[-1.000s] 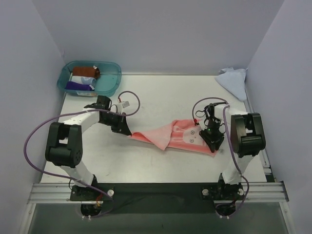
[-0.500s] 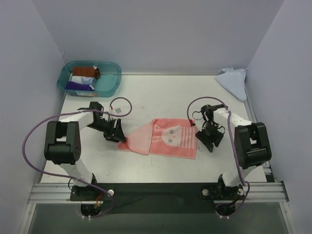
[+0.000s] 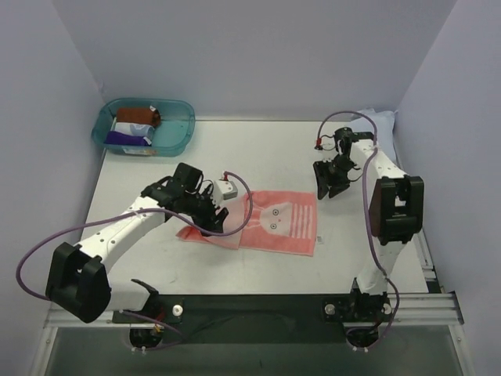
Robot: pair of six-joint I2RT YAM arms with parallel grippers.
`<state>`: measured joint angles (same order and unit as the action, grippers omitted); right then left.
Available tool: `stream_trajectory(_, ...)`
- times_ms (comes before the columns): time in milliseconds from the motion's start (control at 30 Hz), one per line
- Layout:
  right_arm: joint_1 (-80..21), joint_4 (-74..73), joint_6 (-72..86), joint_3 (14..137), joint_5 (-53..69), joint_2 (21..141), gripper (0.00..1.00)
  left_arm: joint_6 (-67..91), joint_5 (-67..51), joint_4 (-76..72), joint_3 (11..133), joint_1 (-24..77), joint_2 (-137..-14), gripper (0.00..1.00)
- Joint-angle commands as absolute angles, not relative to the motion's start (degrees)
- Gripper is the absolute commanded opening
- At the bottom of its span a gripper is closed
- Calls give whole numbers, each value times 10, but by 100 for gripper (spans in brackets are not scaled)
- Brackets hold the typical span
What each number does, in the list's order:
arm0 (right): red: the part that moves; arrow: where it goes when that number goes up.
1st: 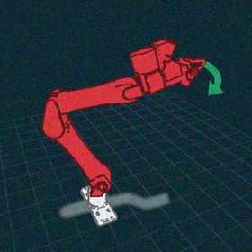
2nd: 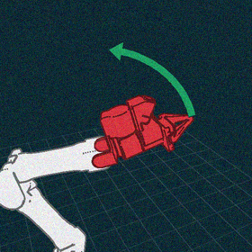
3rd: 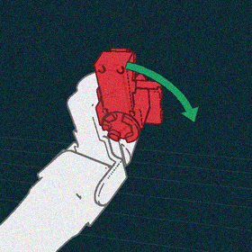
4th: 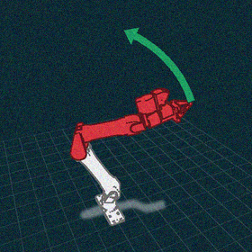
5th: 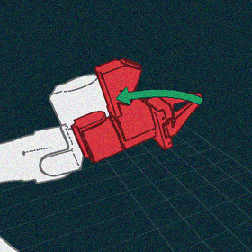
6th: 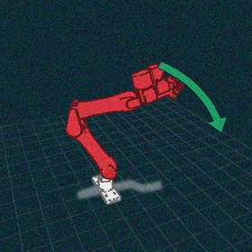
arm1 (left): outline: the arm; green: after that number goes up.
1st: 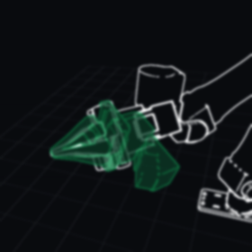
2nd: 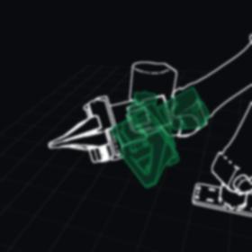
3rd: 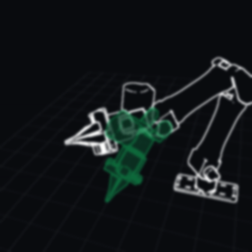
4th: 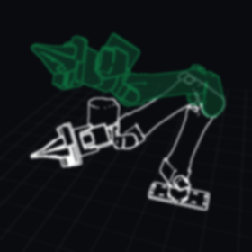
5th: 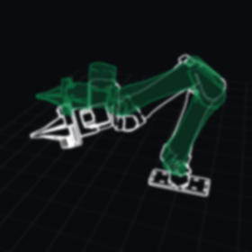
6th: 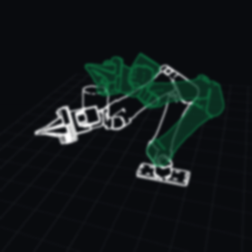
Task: Roll the towels
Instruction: Flatten the towel
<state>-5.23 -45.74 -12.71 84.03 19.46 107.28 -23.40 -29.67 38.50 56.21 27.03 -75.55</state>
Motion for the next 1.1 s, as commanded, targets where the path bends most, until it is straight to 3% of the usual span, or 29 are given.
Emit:
stream_trajectory(0,-52,-481,-65,881,217,1132,42,-249,-244,358,550,294,-761,72)
stream_trajectory(433,-70,-454,-28,985,179,1254,40,-285,-189,335,505,388,-794,72)
stream_trajectory(733,-86,-444,-32,951,165,1262,37,-282,-154,298,517,422,-838,74)
stream_trajectory(967,-85,-443,-36,935,167,1252,2,-291,-92,247,513,487,-891,66)
stream_trajectory(1067,-86,-444,-37,932,170,1252,0,-299,-72,239,517,507,-910,65)
